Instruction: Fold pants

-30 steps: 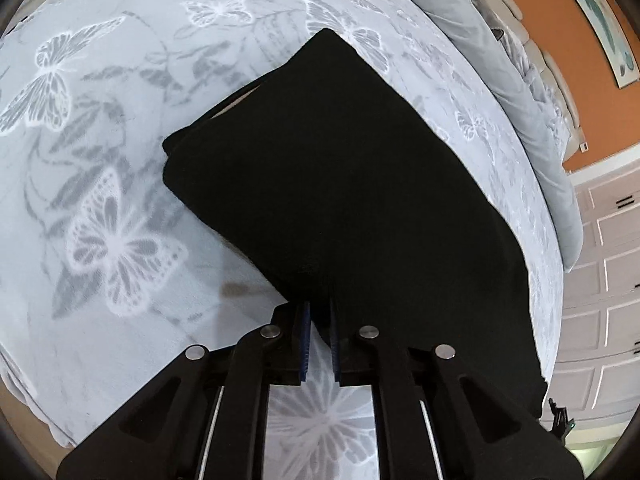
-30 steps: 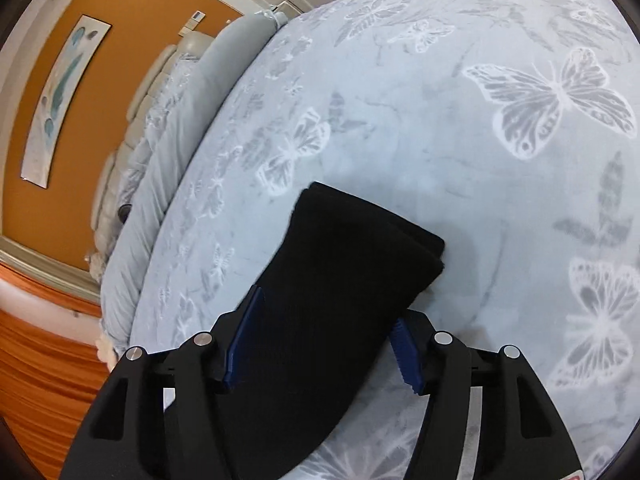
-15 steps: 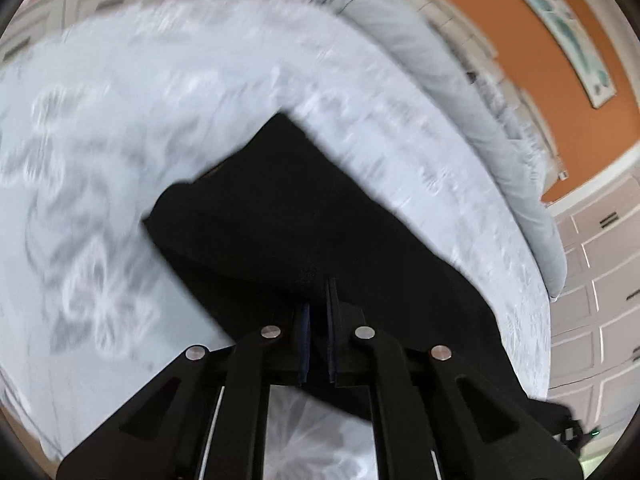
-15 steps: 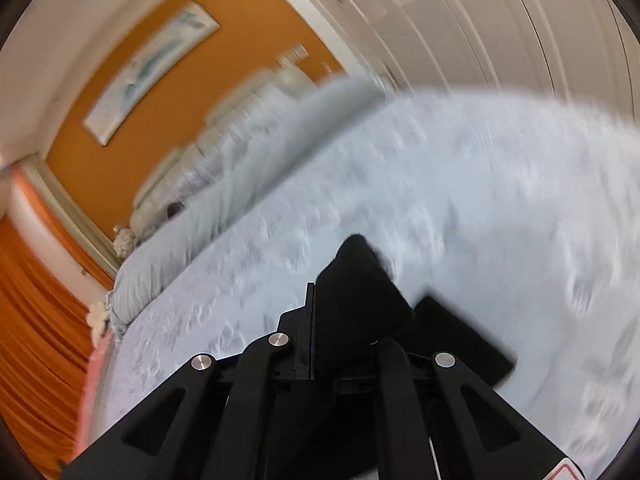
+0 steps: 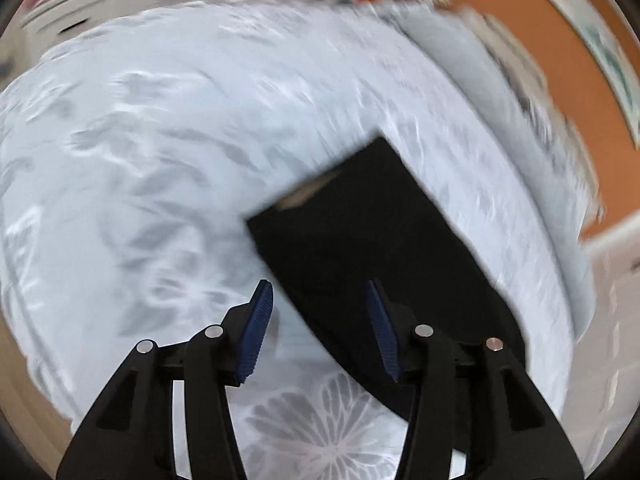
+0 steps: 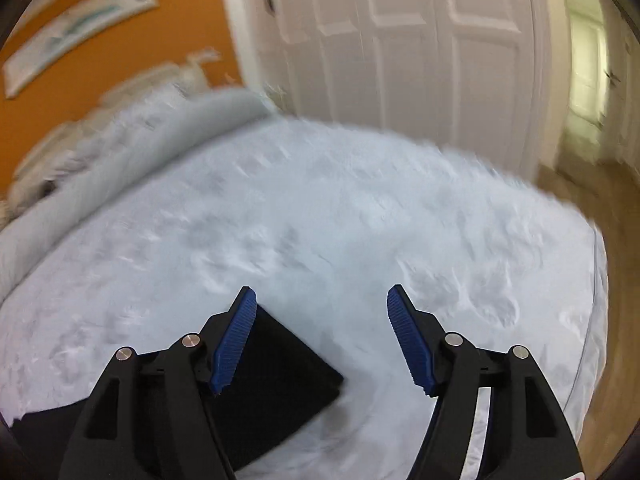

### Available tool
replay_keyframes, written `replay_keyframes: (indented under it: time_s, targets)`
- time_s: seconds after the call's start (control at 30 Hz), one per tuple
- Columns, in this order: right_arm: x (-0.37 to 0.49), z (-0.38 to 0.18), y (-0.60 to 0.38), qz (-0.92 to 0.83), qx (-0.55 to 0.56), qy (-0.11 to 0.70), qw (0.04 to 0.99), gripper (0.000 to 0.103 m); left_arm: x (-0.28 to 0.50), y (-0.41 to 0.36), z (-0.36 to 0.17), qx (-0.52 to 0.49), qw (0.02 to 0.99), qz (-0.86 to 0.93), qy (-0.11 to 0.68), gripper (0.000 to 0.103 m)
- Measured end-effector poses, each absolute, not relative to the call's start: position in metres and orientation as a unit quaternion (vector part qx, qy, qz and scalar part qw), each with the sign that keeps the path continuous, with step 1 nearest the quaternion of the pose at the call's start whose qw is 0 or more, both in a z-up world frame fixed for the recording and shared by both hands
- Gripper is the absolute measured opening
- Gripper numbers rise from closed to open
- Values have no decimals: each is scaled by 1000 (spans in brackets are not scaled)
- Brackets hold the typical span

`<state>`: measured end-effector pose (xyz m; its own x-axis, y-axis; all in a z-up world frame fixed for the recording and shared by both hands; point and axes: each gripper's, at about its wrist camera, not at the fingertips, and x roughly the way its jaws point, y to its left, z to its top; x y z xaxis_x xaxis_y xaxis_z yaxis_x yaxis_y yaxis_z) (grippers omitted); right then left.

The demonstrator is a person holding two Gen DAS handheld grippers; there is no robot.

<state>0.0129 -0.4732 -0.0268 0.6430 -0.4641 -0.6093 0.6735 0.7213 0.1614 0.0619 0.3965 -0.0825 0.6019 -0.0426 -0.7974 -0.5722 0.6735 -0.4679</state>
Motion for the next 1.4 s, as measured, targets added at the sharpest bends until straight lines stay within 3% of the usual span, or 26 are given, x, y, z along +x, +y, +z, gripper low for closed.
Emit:
replay_keyframes:
  time_s: [0.1,0.17,0.37,0.6,0.63,0.67,0.7,0.73,0.83,0.97,1.0,1.07,1.1,1.17,1.23,1.27,1.3,1.33,1.37,1.4]
  targets:
    - [15,-10,-431,-223,192,268,917,67,40,407,-68,-409,816,163,374,49]
    - [35,-5,-392,-166,186,283,926,67,42,402,-62,-408,822,144,370,62]
    - [100,-24,-218,57,124,358,924,67,81,342,-83,-359,813,64,454,76]
    - [86,-76,-26,248,-117,400,875,65,93,354,-131,-417,747,59,514,73]
    - [83,-84,-12,250,-144,398,871,56,95,360,-133,-415,749,63,513,62]
    - [80,-88,-6,250,-155,397,869,40,96,363,-133,-409,753,67,511,50]
    - [86,-98,0,242,-163,411,864,3,95,366,-132,-402,758,70,508,46]
    - [94,-102,-5,234,-153,424,861,0,96,369,-128,-389,768,72,503,39]
    - [97,-88,-17,247,-93,428,864,0,87,372,-118,-371,781,78,495,36]
    - [58,-54,-16,316,-111,391,857,0,78,381,-101,-335,803,105,481,40]
    - [56,-56,-16,306,-122,384,862,4,77,384,-100,-330,806,110,478,43]
    - [64,-68,-18,267,-150,381,872,27,81,389,-102,-340,803,103,478,65]
    - [70,-73,-16,261,-153,384,872,38,83,391,-105,-355,797,98,479,70]
    - [77,-82,-11,258,-159,387,871,42,88,392,-114,-377,783,98,485,84]
    - [82,-90,-3,262,-172,382,869,58,90,398,-128,-415,760,88,492,89]
    - [85,-92,1,259,-180,379,870,58,91,401,-134,-433,751,85,492,89]
    - [94,-100,6,259,-188,386,865,56,93,403,-136,-443,747,88,488,89]
    - [97,-107,9,265,-191,394,859,25,95,406,-135,-442,751,91,482,84]
    - [103,-111,12,265,-192,399,856,14,97,406,-133,-436,757,95,478,59]
    - [108,-112,12,262,-183,404,857,8,99,408,-129,-424,768,96,470,41]
